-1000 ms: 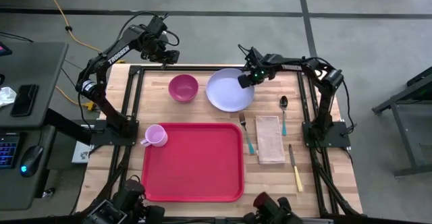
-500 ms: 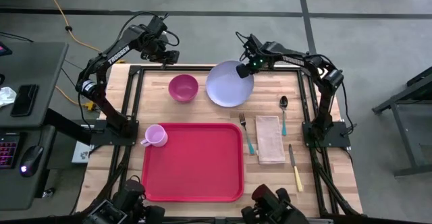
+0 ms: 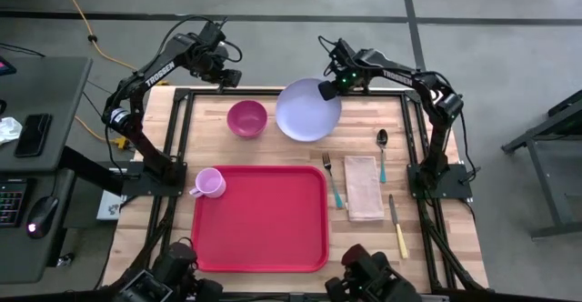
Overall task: Set up tray
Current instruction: Put the white plate to the bottom of the purple mug on the red tray
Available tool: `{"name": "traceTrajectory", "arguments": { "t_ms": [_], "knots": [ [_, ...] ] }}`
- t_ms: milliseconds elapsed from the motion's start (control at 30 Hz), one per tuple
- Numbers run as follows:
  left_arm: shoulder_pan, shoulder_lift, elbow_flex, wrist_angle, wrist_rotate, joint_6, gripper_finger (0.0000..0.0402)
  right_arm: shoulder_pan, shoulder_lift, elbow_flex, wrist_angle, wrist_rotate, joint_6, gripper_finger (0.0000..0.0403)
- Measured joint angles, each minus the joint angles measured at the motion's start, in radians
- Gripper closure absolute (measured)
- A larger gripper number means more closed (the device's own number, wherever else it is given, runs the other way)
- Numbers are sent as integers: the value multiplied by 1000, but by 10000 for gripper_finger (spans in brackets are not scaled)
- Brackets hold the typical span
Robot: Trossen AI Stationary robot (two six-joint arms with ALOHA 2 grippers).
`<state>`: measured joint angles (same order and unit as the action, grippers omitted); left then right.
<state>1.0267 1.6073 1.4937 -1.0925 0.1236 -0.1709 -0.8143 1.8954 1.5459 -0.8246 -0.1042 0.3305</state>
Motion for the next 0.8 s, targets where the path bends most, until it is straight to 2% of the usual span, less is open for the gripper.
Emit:
{"name": "traceTrajectory", "arguments": {
  "t_ms": [200,333,567,800],
  "knots": [
    [0,0,0,45,1,26,147,-13,-2,0,-9,-26,-5,402],
    [0,-8,0,60,51,58,147,-28,-19,0,-26,-61,-17,403],
    [-23,-57,-1,65,91,92,147,-53,-104,0,-60,-84,-18,403],
    [-48,-127,-1,60,188,56,147,-51,-199,0,-98,-86,-20,403]
  ]
}}
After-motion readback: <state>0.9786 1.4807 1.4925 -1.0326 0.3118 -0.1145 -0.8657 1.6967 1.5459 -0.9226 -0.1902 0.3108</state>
